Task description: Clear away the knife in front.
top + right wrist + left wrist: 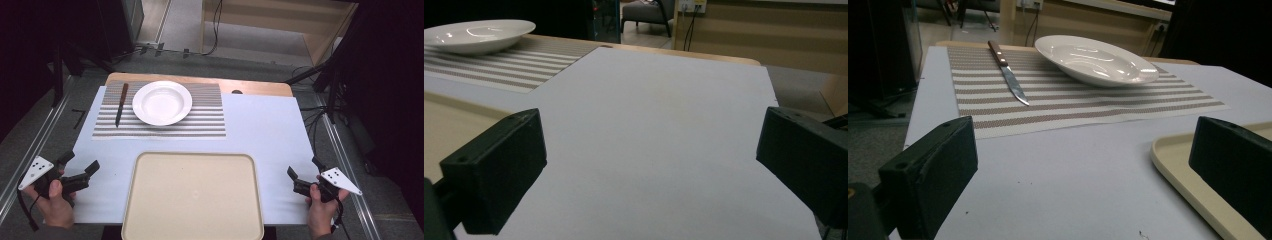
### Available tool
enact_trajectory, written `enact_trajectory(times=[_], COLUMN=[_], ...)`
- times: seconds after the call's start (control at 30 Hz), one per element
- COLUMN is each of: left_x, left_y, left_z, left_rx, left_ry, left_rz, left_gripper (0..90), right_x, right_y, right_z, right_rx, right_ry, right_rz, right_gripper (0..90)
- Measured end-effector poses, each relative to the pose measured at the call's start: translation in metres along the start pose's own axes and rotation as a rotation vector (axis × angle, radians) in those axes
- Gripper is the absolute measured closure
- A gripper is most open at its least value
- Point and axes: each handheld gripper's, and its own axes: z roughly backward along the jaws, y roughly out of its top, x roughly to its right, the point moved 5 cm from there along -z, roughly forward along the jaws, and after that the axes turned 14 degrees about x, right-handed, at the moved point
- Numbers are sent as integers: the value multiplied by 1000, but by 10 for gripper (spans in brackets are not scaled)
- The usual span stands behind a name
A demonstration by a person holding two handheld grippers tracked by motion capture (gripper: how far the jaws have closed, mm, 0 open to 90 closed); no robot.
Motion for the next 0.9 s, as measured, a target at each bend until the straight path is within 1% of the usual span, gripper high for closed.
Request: enact_trajectory(times=[0.1, 0.13, 0.2, 0.27, 0.3, 0.37, 0.4, 0.43, 0.5, 0.53, 0.57, 0.6, 0.63, 0.73, 0.77, 0.8, 0.9], left_x=[1, 2, 2, 3, 3, 3, 4, 4, 6, 9, 9, 12, 14, 17, 17, 19, 20], left_y=[0, 0, 0, 1, 2, 4, 7, 7, 12, 16, 16, 22, 25, 32, 32, 37, 43], left_z=[-1, -3, -3, -4, -4, -6, -7, -7, -8, -9, -9, -12, -14, -19, -19, -24, -30], left_rx=[-8, -24, -30, -38, -36, -44, -49, -49, -52, -50, -50, -49, -48, -56, -56, -57, -67], left_ry=[2, 3, 4, 7, 4, 7, 15, 15, 22, 18, 18, 3, -3, -16, -16, -21, -29], left_rz=[-9, -17, -24, -21, -12, -12, -11, -11, -10, -11, -11, -17, -23, -27, -27, -30, -48], left_gripper=[0, 0, 0, 0, 0, 0, 0, 0, 0, 0, 0, 0, 0, 0, 0, 0, 0], right_x=[-1, -1, -1, -2, -2, -2, -2, -2, -3, -3, -3, -3, -3, -3, -3, -3, -3], right_y=[0, 0, -1, -1, -1, -1, -1, -1, -1, -1, -1, -1, -1, -1, -1, -1, -1], right_z=[0, 0, 0, 0, 0, 0, -1, -1, -1, -1, -1, -1, -1, 0, 0, 0, 0], right_rx=[-2, 1, -1, -1, -1, -3, -3, -3, -2, -4, -4, -5, -5, -3, -3, -2, -2], right_ry=[5, 8, 8, 10, 11, 10, 14, 14, 16, 16, 16, 16, 15, 10, 10, 9, 9], right_rz=[7, 8, 6, 8, 9, 5, 6, 6, 8, 10, 10, 10, 14, 18, 18, 19, 18], right_gripper=[0, 0, 0, 0, 0, 0, 0, 0, 0, 0, 0, 0, 0, 0, 0, 0, 0])
